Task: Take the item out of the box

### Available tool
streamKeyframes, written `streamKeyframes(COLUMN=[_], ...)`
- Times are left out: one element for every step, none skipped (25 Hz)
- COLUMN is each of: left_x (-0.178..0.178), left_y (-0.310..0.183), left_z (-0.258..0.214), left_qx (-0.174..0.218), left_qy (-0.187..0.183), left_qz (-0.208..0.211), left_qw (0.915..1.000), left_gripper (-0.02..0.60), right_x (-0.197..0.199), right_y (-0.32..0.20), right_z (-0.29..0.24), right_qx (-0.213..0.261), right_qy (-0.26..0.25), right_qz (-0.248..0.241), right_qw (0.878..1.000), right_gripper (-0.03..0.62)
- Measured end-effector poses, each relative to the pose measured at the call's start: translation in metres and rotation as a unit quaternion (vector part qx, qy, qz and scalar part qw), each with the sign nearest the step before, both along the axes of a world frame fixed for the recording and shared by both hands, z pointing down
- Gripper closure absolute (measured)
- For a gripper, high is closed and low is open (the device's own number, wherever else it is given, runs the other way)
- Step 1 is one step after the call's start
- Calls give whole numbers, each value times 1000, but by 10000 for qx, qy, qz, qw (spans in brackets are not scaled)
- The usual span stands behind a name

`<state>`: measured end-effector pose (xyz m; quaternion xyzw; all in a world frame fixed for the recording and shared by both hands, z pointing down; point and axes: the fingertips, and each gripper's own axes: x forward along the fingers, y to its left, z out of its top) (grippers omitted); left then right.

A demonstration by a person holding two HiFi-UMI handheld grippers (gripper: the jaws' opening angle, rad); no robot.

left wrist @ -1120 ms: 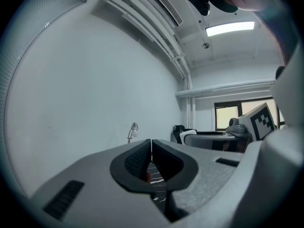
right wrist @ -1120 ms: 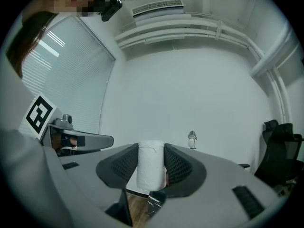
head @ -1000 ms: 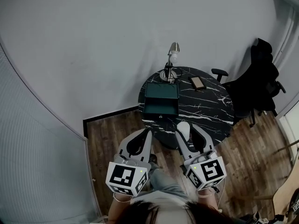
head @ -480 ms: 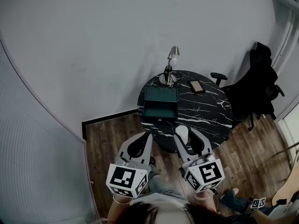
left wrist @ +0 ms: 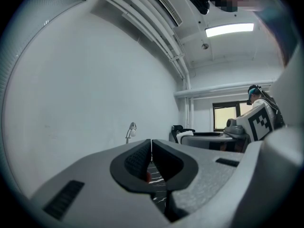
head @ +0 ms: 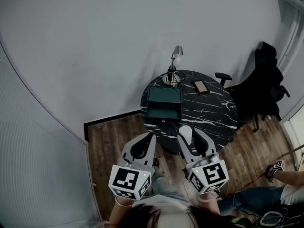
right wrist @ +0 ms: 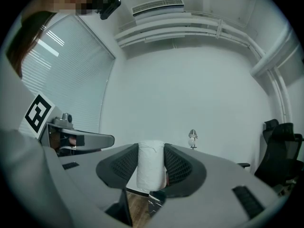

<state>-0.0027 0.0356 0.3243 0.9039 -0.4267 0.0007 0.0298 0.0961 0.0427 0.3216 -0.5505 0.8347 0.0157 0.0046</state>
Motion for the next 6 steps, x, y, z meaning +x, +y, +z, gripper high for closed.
streamKeyframes(left_x=[0,-1,-1,-1,-2,-2], left_y=[-1,-3,-4,-5,-7,-8], left_z=[0,0,0,0,-1,-1], left_qx=[-5,-8,-10,-12,-14,-15], left_qy=[-5,-6,-6,-6,-6,-5], left_qz=[1,2,3,2,1,0], left_qw=[10000,10000,10000,10000,10000,10000], left_gripper=[569,569,569,569,569,569], right_x=[0,0,-1,-1,-1,-2], right_y=[-1,-2,-3,-5,-6,-8], right_z=[0,1,1,1,1,1], right_qx=[-6,-12,-16,-21,-27,-32], right_qy=[0,2,4,6,8,11], right_qz=[4,9,11,12,10,9], right_qw=[10000,10000,10000,10000,10000,10000], right_gripper=[411,411,411,410,410,410])
